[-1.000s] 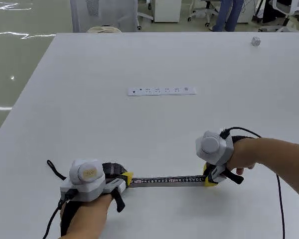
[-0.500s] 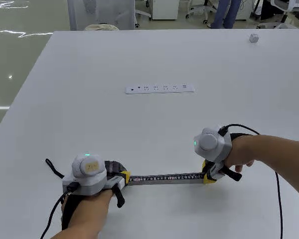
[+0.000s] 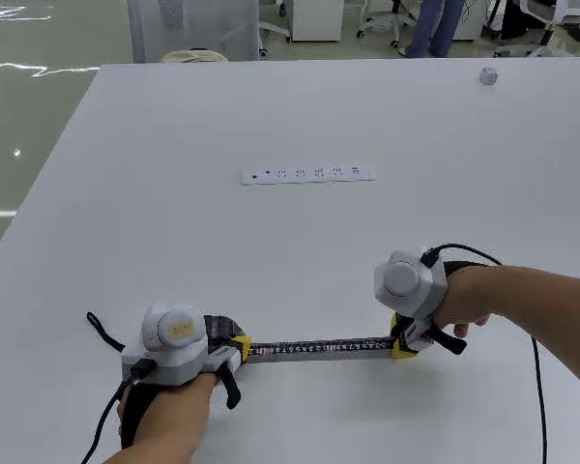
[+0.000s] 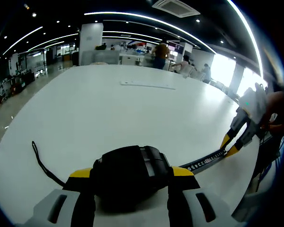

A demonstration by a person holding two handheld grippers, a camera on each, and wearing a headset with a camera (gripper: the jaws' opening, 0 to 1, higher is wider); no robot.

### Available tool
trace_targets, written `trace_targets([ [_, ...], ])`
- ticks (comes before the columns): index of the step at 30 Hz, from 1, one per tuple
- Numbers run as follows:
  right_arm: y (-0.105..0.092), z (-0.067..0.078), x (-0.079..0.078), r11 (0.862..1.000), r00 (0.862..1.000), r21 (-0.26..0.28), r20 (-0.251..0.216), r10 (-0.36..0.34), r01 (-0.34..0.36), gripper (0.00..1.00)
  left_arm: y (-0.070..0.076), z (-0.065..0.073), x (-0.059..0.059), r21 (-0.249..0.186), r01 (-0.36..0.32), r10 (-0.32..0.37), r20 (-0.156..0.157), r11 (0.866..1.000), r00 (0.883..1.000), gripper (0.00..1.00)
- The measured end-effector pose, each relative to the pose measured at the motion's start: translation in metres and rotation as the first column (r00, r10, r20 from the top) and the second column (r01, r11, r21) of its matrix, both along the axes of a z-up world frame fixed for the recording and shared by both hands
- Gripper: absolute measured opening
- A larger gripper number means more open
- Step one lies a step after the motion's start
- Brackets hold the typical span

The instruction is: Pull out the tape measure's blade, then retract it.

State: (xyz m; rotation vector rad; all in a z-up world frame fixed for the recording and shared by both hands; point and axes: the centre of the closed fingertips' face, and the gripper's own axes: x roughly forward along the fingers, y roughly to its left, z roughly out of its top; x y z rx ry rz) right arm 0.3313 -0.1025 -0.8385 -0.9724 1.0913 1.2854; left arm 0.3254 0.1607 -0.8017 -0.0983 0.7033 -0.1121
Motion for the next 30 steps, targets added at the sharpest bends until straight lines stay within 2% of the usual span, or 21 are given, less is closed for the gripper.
trace_targets([
  [9,0.0015,0.0001,-0.0003,1.000,1.000,0.018,0.005,-0.020,0.020,0.14,0.0003,0.0001,0.0004,-0.011,0.006,-0.006,0.010,1.000,1.000,0.58],
  [30,0.0073,0.0001,-0.0016,1.000,1.000,0.018,0.003,-0.025,0.025,0.14,0.0004,-0.0013,0.0005,-0.020,0.023,-0.023,-0.010,1.000,1.000,0.57],
])
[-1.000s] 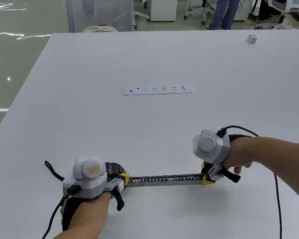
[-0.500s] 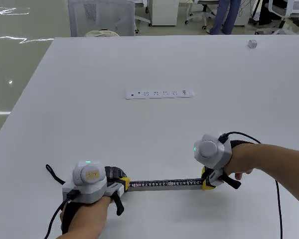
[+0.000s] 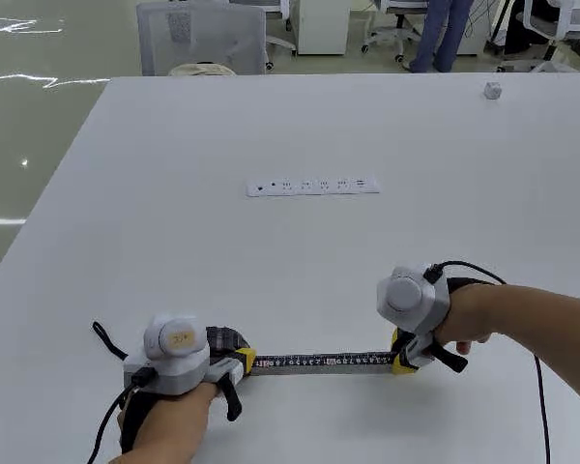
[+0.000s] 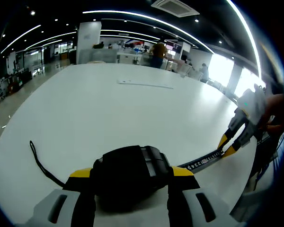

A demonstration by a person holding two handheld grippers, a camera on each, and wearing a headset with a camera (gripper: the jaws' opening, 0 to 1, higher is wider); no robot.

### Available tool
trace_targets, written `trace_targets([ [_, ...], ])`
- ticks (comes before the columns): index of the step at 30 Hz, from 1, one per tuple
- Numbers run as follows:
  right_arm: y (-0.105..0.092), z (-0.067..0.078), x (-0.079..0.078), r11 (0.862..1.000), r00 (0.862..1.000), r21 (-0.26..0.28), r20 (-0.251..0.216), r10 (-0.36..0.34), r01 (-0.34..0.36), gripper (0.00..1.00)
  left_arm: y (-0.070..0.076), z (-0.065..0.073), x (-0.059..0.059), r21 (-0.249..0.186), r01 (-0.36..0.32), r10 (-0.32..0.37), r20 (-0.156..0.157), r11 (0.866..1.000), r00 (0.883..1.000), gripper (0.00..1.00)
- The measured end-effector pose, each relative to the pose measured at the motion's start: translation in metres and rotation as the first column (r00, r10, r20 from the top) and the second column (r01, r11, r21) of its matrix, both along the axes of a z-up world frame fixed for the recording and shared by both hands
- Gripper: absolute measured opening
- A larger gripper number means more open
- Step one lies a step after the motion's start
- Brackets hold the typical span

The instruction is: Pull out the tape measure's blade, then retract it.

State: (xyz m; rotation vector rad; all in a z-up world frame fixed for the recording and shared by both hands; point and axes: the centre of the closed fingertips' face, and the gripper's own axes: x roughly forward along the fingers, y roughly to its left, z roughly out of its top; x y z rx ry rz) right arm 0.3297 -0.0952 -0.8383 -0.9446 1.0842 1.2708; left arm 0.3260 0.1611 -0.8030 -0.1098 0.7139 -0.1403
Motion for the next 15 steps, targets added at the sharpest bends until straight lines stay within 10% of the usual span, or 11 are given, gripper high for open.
trace_targets([
  [15,0.0046,-0.0006,-0.0006,1.000,1.000,0.008,-0.008,-0.021,0.021,0.14,0.0000,0.0006,-0.0007,-0.003,0.002,-0.002,0.003,1.000,1.000,0.58],
])
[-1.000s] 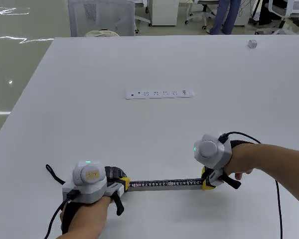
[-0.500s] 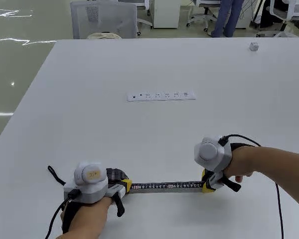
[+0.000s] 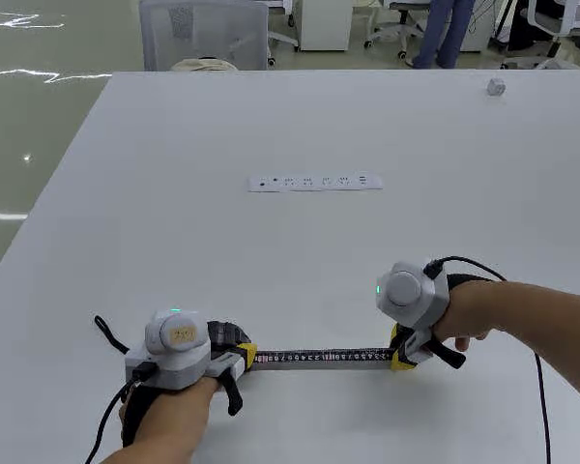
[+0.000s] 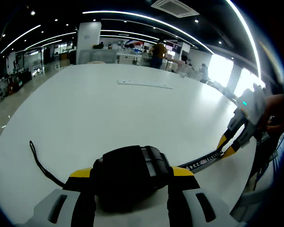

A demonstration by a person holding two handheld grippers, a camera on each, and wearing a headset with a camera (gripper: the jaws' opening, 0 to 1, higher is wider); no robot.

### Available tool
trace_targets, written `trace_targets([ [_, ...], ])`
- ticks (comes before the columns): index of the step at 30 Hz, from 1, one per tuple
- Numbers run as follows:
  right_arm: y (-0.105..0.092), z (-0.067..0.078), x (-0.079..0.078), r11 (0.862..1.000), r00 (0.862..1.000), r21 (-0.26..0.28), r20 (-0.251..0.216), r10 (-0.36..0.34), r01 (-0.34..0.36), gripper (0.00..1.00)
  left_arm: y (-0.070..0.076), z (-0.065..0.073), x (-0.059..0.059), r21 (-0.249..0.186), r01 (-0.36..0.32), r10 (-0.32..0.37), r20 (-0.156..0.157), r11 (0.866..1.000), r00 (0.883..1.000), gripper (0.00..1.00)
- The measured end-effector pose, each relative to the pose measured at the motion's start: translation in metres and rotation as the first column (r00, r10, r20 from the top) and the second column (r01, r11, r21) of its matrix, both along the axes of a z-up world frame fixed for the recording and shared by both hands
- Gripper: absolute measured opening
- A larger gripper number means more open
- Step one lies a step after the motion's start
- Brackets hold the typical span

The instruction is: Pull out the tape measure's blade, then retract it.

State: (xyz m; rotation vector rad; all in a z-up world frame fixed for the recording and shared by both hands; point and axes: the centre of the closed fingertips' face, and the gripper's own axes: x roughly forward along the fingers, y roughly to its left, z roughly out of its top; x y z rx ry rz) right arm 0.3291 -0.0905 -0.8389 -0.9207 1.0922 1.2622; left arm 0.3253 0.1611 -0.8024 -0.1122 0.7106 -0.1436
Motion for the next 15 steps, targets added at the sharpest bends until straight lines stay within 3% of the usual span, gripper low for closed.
trace_targets([
  [15,0.0048,0.0006,-0.0021,1.000,1.000,-0.003,0.004,0.004,-0.004,0.15,-0.0004,0.0001,-0.0007,-0.004,0.001,-0.001,0.001,1.000,1.000,0.58],
])
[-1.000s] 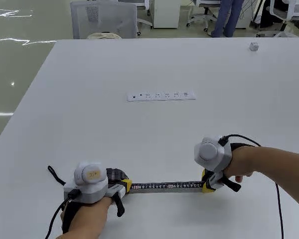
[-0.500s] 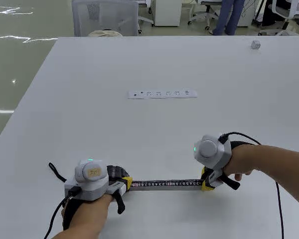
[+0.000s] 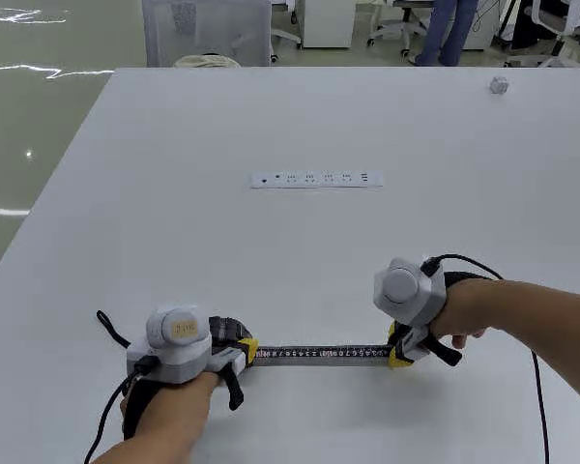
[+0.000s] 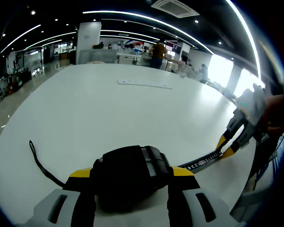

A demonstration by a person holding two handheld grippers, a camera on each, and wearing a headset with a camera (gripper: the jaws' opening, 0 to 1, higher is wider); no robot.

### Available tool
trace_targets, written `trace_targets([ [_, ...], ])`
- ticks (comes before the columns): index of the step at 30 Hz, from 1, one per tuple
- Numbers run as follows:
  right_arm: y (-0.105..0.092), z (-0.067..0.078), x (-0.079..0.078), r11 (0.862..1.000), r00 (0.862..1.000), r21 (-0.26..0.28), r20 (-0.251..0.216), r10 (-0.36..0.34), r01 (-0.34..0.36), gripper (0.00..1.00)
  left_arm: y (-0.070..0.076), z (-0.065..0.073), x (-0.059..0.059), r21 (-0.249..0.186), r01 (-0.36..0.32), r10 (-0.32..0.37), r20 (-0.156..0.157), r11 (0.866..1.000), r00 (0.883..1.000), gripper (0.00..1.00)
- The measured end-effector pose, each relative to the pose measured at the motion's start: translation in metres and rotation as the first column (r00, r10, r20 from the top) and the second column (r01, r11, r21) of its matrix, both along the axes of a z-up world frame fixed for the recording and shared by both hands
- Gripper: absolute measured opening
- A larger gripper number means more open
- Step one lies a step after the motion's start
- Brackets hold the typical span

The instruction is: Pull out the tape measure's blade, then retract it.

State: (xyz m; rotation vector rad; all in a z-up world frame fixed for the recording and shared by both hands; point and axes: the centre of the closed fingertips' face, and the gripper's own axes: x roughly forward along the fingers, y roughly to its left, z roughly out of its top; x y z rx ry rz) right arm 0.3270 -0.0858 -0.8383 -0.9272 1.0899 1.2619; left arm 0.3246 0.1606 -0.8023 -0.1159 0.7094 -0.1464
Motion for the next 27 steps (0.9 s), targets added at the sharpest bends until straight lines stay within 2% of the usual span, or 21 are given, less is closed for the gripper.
trace_targets([
  [27,0.011,0.000,0.000,1.000,1.000,0.000,-0.006,-0.007,0.007,0.15,0.000,-0.001,0.000,-0.013,-0.003,0.003,0.000,1.000,1.000,0.58],
])
